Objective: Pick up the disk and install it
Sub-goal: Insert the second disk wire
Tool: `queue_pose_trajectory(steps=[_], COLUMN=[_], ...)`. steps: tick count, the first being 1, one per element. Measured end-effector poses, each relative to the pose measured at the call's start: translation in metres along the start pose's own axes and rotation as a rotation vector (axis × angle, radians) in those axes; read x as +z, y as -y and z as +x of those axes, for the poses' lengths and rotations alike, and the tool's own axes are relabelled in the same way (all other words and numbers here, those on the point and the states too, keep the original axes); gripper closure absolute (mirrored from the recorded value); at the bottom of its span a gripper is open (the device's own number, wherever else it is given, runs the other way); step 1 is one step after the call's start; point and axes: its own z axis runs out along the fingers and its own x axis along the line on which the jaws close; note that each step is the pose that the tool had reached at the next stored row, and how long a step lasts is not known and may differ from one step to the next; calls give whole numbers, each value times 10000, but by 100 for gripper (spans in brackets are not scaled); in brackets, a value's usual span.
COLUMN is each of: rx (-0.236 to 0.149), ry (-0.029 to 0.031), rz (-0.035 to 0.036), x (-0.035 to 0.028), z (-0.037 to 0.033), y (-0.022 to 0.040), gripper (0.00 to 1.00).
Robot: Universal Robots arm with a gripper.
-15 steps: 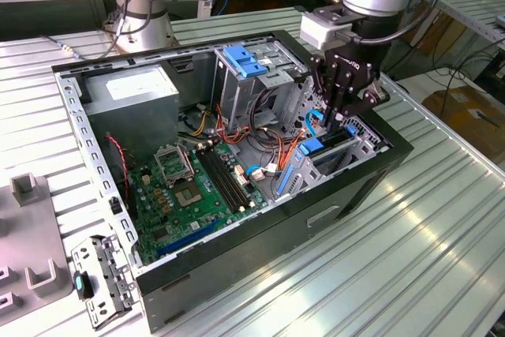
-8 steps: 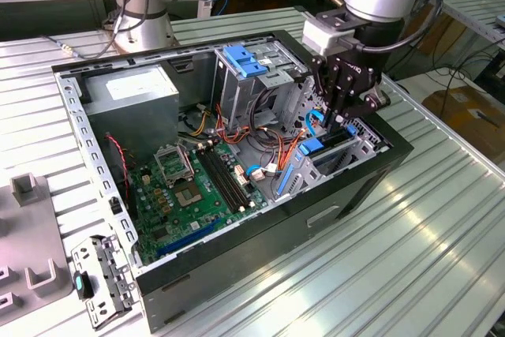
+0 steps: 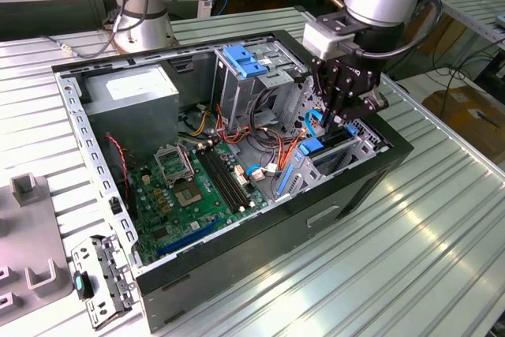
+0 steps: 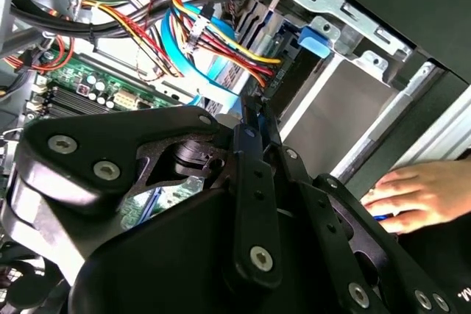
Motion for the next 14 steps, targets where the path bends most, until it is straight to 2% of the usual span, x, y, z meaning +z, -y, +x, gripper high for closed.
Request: queue_pose_trajectory(steps=[3, 4, 5, 6, 8, 10, 12, 14], rx=[11, 16, 38, 48, 53, 56, 63, 70], ry=[160, 253, 573, 724, 799, 852, 969, 1056], rz=[-4, -5, -12, -14, -16, -18, -19, -21], x=[10, 11, 15, 18, 21, 22, 23, 26], z=[51, 67, 107, 147, 187, 197, 202, 204], y=[0, 1, 1, 1, 2, 2, 5, 13], gripper=[84, 84, 84, 84, 84, 84, 84, 84])
